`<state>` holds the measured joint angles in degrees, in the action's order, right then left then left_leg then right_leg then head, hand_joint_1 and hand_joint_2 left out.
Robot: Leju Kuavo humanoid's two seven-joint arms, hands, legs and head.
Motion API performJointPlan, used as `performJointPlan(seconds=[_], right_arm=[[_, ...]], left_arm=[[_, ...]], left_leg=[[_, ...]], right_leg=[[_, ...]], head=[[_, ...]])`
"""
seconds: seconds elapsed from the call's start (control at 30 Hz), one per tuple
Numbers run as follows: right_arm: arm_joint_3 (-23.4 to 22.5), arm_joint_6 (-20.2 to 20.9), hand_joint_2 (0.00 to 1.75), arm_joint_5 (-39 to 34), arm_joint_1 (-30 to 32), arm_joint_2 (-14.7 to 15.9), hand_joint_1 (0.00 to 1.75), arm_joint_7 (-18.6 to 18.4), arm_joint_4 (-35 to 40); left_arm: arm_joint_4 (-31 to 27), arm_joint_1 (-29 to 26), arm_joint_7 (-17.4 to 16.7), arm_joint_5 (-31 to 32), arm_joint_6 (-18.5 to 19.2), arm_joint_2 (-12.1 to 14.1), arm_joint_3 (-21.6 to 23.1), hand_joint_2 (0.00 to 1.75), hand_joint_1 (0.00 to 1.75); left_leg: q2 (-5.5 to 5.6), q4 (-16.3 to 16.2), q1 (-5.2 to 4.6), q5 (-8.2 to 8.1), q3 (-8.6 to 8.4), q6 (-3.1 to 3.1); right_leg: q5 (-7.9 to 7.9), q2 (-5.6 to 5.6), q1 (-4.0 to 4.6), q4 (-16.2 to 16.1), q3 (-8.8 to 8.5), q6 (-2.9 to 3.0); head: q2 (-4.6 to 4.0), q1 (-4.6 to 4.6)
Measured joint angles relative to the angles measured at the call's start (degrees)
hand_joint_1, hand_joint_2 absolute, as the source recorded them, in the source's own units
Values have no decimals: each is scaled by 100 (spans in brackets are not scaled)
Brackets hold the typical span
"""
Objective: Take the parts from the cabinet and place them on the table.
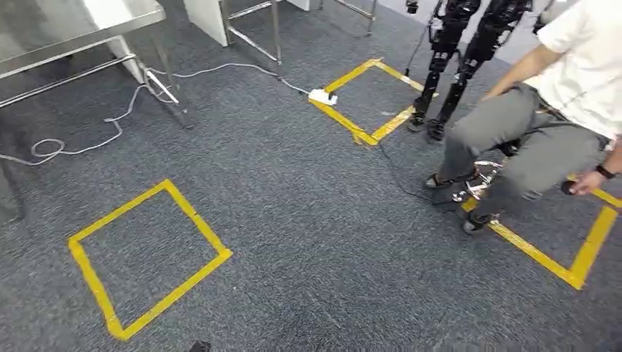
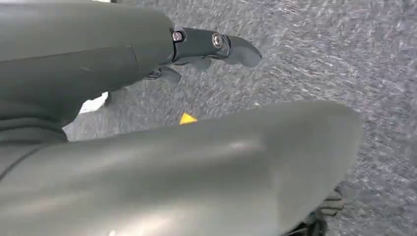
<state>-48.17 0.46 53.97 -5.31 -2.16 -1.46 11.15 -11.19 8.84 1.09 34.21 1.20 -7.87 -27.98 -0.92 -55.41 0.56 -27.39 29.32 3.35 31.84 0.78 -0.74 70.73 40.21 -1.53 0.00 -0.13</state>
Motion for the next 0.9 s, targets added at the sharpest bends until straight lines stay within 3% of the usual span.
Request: performJointPlan(seconds=[0.03,0.07,0.1,0.13,0.17,0.2,0.23,0.27,0.33,0.37,0.4,0.5,0.53,0.57,0.6,0.63,0.67,0.7,0.73,0.8,0.87,0.9], right_arm=[[0,5,0,0,4,-4,0,0,0],[0,5,0,0,17,-7,0,-4,0],[0,5,0,0,36,-7,0,-9,0],[0,7,0,0,42,-9,0,-9,0],[0,7,0,-2,38,-7,0,-9,0],[0,9,0,-5,26,-9,0,-4,0],[0,31,0,-5,-2,-15,0,-2,0],[0,46,0,-2,-8,-18,0,11,0],[0,81,0,2,16,-20,0,13,0],[0,85,0,2,28,-20,0,13,-2],[0,85,0,2,28,-20,0,13,-2],[0,85,0,2,28,-20,0,13,-2],[0,85,0,2,29,-20,0,13,-2],[0,90,0,2,35,-28,0,13,-2],[0,90,0,2,31,-26,0,13,-2],[0,92,0,4,6,-20,0,15,-2],[-2,92,0,39,27,-15,0,7,-2],[-2,92,0,78,23,-24,0,2,-2],[-2,92,0,87,6,-35,0,2,-2],[-2,94,0,98,-6,-37,0,2,-2],[-2,92,0,105,31,-33,0,0,-2],[-2,85,0,107,38,-22,0,0,-2]], left_arm=[[4,-2,-6,6,0,2,2,0,0],[4,-1,-11,11,0,2,7,0,0],[4,2,-13,22,0,2,9,0,0],[4,4,-15,44,0,0,11,0,0],[4,9,-15,52,4,-4,13,0,0],[4,19,-15,59,18,-4,13,0,0],[4,18,-13,65,35,-4,13,0,0],[4,22,-13,77,53,-4,13,0,0],[4,38,-13,90,59,-13,24,0,0],[4,45,-13,94,59,-18,37,0,0],[4,44,-13,94,59,-20,41,0,0],[4,44,-13,94,59,-20,41,0,0],[4,45,-13,94,61,-20,44,0,0],[4,54,-11,94,59,-18,53,0,0],[4,50,-11,96,59,-20,57,0,0],[9,23,-42,125,48,-22,61,0,0],[13,31,-171,186,-24,-37,66,0,0],[13,61,-197,210,-61,-48,66,0,0],[15,61,-206,223,-63,-42,66,0,0],[15,103,-212,240,-70,-42,66,0,0],[15,119,-225,243,-68,-61,66,0,0],[13,126,-234,247,-68,-66,66,0,0]], left_leg=[[-99,-4,-8,2,15,1],[-177,-4,-12,6,20,3],[-258,-4,-12,8,22,-1],[-331,-4,-12,7,17,-4],[-402,-6,-11,5,4,-10],[-455,-10,-36,0,-23,-37],[-517,-26,-86,-27,-14,-83],[-583,-25,-91,-19,-29,-113],[-694,-7,-81,-11,-53,-154],[-747,-17,-75,-34,-58,-199],[-722,-31,-69,-53,-41,-211],[-722,-31,-69,-53,-41,-211],[-698,-42,-58,-65,-34,-219],[-390,-173,-34,-191,10,-263],[-199,-348,-16,-340,87,-262],[97,-1637,5,-1005,644,-285],[108,-1823,18,-855,744,-282],[390,-468,62,-98,105,-238],[620,-281,66,-132,24,-222],[509,-222,45,-152,51,-220],[383,-183,9,-92,57,-131],[276,-111,60,-25,48,-64]], right_leg=[[126,-13,-2,391,154,-20],[127,-19,-6,467,153,-62],[37,-32,-14,242,-17,-117],[-119,-77,-22,-220,-306,-172],[-302,-190,-33,-847,-681,-214],[-423,-521,-33,-1397,-1023,-216],[-438,-643,23,-1538,-1084,-171],[-478,-526,47,-1530,-1058,-105],[-488,-404,60,-1514,-966,-64],[-517,-334,14,-1553,-965,-9],[-532,-316,-31,-1561,-1004,12],[-532,-316,-31,-1561,-1004,12],[-539,-303,-61,-1565,-1036,24],[-551,-244,-69,-1565,-1010,46],[-584,-221,-92,-1560,-999,104],[-627,-32,-44,-1552,-933,176],[-633,194,-26,-1533,-925,167],[-630,430,-28,-1453,-915,159],[-624,486,23,-1414,-878,141],[-670,601,8,-1397,-758,47],[-729,731,-6,-1432,-688,-62],[-684,541,3,-1325,-640,-57]], head=[[0,15],[0,15],[0,13],[0,22],[0,15],[0,24],[0,31],[0,2],[0,9],[0,9],[0,11],[0,11],[0,13],[0,-24],[0,-31],[0,-40],[0,-37],[0,-46],[0,-35],[0,-35],[0,-35],[0,-33]])
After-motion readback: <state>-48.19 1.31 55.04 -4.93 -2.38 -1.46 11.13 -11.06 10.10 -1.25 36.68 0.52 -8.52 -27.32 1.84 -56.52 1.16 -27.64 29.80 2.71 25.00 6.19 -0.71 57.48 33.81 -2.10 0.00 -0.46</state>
